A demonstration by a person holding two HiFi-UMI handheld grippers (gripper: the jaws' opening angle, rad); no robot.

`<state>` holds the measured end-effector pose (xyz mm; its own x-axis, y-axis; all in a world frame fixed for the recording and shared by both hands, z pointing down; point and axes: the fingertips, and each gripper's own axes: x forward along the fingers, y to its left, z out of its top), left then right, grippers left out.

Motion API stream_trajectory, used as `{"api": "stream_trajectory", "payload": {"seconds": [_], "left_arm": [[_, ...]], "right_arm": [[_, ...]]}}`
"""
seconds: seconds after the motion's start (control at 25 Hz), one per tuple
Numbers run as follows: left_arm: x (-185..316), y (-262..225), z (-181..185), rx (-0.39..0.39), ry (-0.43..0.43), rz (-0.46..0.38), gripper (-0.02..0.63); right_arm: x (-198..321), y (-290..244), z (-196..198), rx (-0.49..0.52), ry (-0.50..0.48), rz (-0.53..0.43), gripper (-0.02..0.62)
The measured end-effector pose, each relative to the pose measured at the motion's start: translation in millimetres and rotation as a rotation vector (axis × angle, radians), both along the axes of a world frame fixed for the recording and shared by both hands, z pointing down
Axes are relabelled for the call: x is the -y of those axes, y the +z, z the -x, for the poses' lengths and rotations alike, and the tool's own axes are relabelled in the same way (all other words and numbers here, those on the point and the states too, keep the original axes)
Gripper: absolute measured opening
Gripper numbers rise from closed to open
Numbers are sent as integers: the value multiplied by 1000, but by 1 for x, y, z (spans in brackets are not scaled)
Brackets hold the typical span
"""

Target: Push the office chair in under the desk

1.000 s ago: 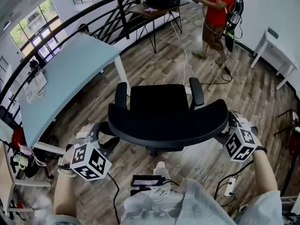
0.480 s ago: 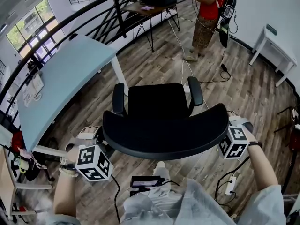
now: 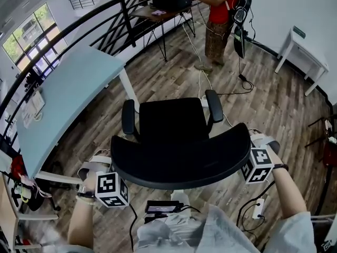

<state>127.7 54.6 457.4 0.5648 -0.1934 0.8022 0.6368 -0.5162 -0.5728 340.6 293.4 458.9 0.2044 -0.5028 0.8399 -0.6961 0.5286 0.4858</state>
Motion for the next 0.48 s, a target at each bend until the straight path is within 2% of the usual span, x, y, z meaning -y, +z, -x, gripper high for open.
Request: {"api": "stream_trajectory", "payload": {"seconds": [0.48], "left_arm": [[-6,2,8,-12,14,-23,72]], "right_arm": [[-2,-4,2,-67,47,-25,174]]}}
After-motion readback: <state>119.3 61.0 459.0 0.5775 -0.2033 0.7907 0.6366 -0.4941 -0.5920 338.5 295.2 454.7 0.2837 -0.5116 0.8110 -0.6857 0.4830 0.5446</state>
